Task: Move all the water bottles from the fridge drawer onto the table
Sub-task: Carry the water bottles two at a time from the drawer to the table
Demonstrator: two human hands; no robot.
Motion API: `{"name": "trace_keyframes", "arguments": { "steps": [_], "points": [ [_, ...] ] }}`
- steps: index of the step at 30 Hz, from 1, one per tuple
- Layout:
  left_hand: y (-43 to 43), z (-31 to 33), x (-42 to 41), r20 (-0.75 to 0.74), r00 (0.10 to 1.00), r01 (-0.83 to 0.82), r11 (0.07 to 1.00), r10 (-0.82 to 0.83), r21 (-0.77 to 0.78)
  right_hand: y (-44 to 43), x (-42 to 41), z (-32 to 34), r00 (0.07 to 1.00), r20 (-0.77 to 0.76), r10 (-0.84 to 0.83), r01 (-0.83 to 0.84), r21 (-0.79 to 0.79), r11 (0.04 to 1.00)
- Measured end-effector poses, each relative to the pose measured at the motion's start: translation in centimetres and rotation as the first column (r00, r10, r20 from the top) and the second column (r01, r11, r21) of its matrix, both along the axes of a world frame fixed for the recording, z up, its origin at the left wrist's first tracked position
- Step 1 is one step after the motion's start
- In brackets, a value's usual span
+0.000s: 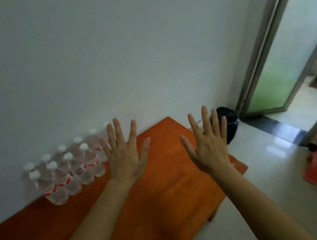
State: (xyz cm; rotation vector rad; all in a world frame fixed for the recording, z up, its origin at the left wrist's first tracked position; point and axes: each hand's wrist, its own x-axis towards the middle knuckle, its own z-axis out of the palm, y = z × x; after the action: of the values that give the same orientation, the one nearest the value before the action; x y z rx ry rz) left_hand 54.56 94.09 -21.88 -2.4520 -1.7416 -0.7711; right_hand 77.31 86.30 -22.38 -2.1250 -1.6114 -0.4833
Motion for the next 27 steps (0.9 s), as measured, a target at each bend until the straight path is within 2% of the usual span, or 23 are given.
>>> {"name": "trace_keyframes", "arguments": {
  "steps": [5,11,18,27],
  "points": [
    [-9.7,1.7,17.3,-0.04,0.967,0.252,0.967,-0.25,0.044,-15.9,15.2,0.7,0.952,-0.019,-0.305,0.305,0.024,0.952],
    [-20.4,2.3,34.4,-0.104,0.827,0.558,0.829,-0.552,0.041,-31.8,27.8,1.2,0.791,-0.1,-0.603,0.608,0.018,0.794],
    [-28.6,-1.2,50.8,-0.152,0.671,0.734,0.68,-0.726,-0.01,-42.5,37.7,-1.8,0.663,-0.123,-0.739,0.744,-0.006,0.668],
    [-37.9,-1.7,74.3,-0.058,0.379,0.921,0.382,-0.924,-0.075,-53.7,54.0,-1.2,0.412,-0.004,-0.911,0.91,-0.042,0.412]
  ]
}}
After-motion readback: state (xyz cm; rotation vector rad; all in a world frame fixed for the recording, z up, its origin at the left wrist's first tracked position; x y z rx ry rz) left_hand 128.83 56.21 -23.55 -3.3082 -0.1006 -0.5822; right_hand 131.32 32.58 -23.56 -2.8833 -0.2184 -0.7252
